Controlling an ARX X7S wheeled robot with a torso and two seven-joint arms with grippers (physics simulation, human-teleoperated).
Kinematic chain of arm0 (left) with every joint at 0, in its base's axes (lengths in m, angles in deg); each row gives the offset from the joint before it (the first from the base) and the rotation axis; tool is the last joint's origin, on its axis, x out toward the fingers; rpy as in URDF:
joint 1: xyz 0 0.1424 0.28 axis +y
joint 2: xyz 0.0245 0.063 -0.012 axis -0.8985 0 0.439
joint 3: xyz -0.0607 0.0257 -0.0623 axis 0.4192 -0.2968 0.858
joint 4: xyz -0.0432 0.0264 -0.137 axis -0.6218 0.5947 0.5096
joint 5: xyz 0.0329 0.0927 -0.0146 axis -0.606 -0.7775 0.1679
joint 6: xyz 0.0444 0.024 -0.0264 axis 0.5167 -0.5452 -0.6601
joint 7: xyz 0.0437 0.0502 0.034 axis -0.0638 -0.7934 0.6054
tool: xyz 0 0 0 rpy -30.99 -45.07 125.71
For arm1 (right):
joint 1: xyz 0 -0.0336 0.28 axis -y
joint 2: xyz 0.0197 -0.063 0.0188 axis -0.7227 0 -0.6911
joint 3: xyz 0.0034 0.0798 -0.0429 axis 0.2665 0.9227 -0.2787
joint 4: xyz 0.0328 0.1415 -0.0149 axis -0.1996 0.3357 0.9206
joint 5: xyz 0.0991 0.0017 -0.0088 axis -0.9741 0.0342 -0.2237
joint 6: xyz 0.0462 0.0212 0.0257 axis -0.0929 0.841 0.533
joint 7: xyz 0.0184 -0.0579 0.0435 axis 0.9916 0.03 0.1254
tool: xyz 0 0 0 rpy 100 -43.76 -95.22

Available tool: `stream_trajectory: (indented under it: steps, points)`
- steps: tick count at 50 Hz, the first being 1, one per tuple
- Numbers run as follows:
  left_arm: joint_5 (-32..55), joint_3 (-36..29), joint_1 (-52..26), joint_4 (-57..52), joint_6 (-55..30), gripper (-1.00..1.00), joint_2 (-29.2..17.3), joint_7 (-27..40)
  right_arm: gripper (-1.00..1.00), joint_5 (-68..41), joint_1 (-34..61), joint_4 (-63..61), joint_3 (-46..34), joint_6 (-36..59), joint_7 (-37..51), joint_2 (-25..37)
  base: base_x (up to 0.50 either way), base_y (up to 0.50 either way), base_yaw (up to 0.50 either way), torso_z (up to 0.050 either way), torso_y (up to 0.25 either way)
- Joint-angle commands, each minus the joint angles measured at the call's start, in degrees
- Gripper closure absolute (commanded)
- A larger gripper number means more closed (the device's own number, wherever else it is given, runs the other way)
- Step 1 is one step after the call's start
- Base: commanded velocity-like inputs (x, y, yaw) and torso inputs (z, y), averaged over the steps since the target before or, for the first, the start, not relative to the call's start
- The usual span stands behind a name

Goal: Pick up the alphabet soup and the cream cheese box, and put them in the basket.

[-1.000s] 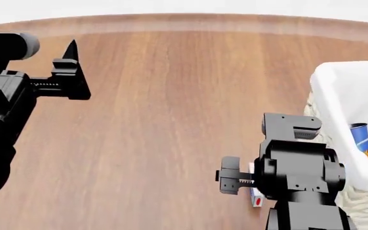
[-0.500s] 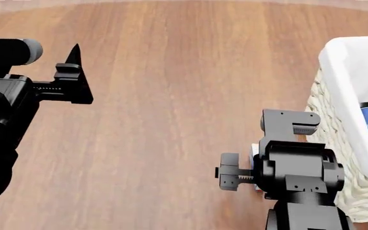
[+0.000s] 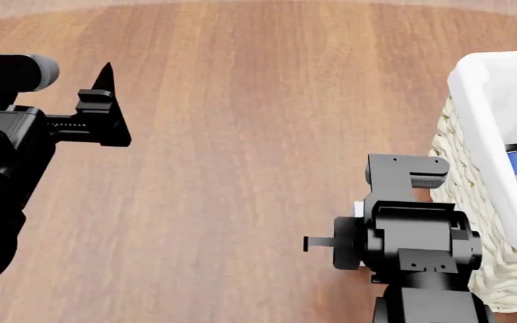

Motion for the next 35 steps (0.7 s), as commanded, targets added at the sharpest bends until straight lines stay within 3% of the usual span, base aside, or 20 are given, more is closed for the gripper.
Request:
stream_trajectory:
  steps: [1,7,20,25,35]
  points:
    - [0.19,0.04,-0.07,0.32,0.25,-1.00,-0.13,0.06,1.00,-0.20,-0.05,-0.01,-0.04,-0.54,-0.16,-0.20,0.00,0.00,0.00,0.000,0.000]
    - [1.03,-0.08,-0.23,0.31,-0.48,-1.00,-0.30,-0.44,1.00,-0.09,0.54,-0.01,-0.50,-0.71,-0.35,-0.33,0.00,0.00,0.00,0.000,0.000]
    - [1.49,-0.08,0.05,-0.09,-0.32,-1.00,-0.54,-0.46,1.00,-0.10,1.26,-0.01,-1.59,-0.85,-1.49,-0.47,0.00,0.00,0.00,0.000,0.250]
    - [1.55,-0.17,0.04,0.07,-0.16,-1.00,-0.56,-0.55,1.00,-0.74,2.42,-0.02,-3.09,-2.96,-11.44,-1.56,0.00,0.00,0.00,0.000,0.250]
    - [2.13,0.07,-0.25,-0.64,-0.67,-1.00,-0.91,-0.20,1.00,-0.19,4.11,-0.02,-4.00,-2.70,-11.52,-1.54,0.00,0.00,0.00,0.000,0.250]
